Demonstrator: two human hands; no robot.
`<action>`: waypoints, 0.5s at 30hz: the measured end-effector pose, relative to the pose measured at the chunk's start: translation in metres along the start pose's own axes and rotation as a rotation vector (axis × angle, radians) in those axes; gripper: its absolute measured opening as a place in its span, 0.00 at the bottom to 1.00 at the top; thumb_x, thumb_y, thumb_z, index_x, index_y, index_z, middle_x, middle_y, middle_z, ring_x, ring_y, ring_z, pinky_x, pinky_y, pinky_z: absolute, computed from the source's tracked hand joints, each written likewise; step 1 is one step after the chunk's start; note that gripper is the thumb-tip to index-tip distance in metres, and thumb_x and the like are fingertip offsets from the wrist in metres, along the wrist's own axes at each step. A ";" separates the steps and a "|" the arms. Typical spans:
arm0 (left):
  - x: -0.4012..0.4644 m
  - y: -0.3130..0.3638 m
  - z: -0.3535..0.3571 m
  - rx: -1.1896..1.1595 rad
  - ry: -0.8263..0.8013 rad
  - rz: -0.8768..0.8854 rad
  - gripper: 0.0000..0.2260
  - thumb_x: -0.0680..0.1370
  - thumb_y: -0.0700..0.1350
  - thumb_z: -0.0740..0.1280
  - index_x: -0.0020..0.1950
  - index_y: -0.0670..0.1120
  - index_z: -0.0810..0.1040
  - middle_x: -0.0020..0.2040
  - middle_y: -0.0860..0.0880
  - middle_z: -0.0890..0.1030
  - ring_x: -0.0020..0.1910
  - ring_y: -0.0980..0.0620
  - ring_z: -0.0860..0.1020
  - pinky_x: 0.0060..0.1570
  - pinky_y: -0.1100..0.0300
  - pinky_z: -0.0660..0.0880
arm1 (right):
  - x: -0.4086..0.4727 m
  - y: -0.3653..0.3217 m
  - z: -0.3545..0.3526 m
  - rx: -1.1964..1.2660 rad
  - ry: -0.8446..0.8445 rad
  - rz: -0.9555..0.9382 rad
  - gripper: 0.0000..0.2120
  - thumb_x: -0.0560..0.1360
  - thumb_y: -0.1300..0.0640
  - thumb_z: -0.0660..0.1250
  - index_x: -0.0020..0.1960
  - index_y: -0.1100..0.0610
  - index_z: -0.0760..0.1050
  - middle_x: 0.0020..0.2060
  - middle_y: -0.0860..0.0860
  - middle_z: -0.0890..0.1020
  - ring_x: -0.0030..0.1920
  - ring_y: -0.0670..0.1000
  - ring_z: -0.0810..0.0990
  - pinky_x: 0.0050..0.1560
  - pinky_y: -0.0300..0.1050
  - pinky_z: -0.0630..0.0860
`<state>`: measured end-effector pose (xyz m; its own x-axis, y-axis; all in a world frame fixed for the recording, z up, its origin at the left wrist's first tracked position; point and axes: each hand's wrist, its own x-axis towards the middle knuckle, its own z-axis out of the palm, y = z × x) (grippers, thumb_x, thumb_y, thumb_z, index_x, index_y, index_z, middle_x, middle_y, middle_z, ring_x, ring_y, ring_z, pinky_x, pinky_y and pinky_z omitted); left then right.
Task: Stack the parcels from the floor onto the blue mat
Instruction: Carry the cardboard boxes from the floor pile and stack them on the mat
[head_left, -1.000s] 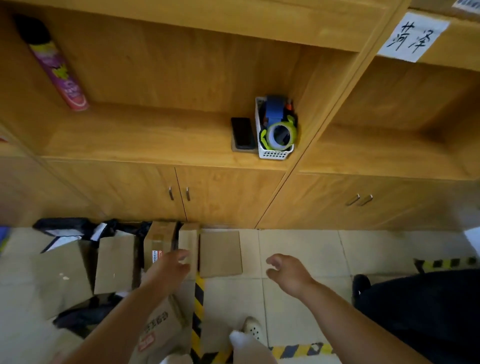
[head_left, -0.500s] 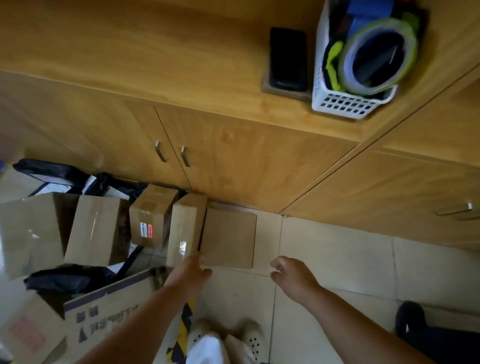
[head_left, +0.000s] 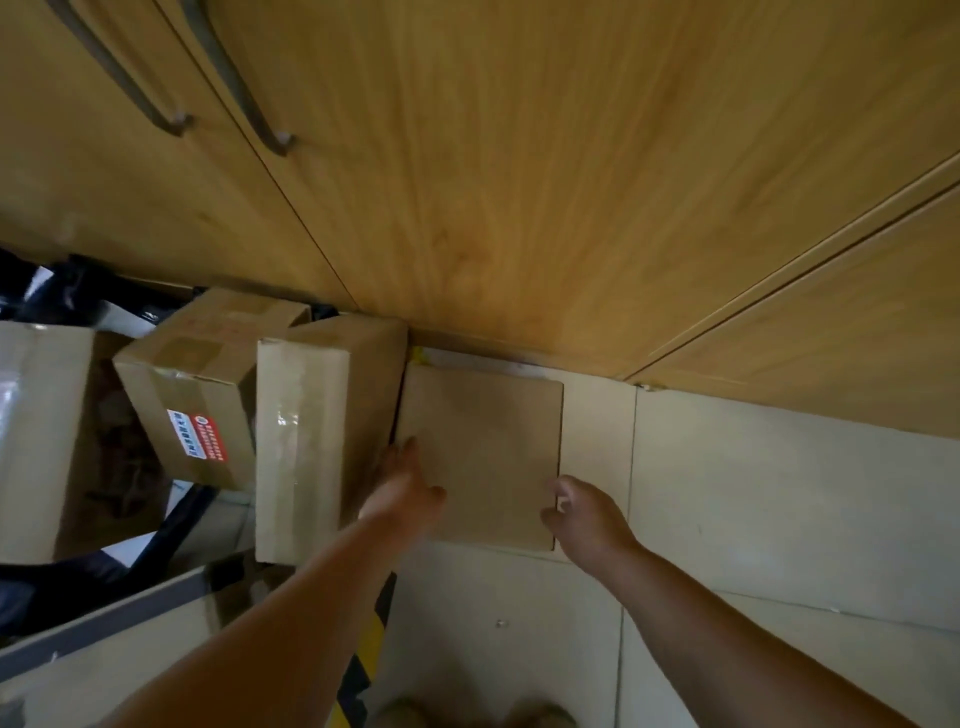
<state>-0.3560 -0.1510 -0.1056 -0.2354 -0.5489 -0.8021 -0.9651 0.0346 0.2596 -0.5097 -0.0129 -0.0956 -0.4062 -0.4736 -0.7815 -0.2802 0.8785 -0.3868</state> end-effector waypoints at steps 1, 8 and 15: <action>0.011 0.001 0.005 0.020 0.006 -0.012 0.34 0.79 0.49 0.61 0.78 0.51 0.43 0.78 0.48 0.46 0.76 0.44 0.51 0.72 0.48 0.59 | 0.012 0.003 0.005 -0.003 0.016 0.005 0.24 0.77 0.54 0.63 0.72 0.53 0.64 0.68 0.52 0.71 0.67 0.53 0.71 0.64 0.46 0.70; 0.052 0.002 0.017 0.016 0.102 -0.066 0.34 0.78 0.47 0.63 0.77 0.45 0.46 0.75 0.43 0.54 0.73 0.42 0.57 0.71 0.50 0.59 | 0.066 0.008 0.021 0.181 0.064 0.120 0.36 0.75 0.56 0.67 0.76 0.59 0.52 0.72 0.56 0.63 0.70 0.58 0.66 0.67 0.51 0.68; 0.043 0.007 0.013 -0.107 0.035 -0.112 0.34 0.77 0.42 0.65 0.76 0.41 0.49 0.74 0.41 0.57 0.72 0.41 0.60 0.70 0.52 0.63 | 0.069 0.012 0.020 0.429 0.042 0.207 0.31 0.70 0.57 0.68 0.71 0.57 0.63 0.63 0.56 0.74 0.61 0.58 0.75 0.61 0.55 0.75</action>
<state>-0.3742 -0.1630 -0.1451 -0.1211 -0.5730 -0.8105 -0.9670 -0.1164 0.2267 -0.5243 -0.0338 -0.1641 -0.4526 -0.2802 -0.8465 0.1907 0.8970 -0.3989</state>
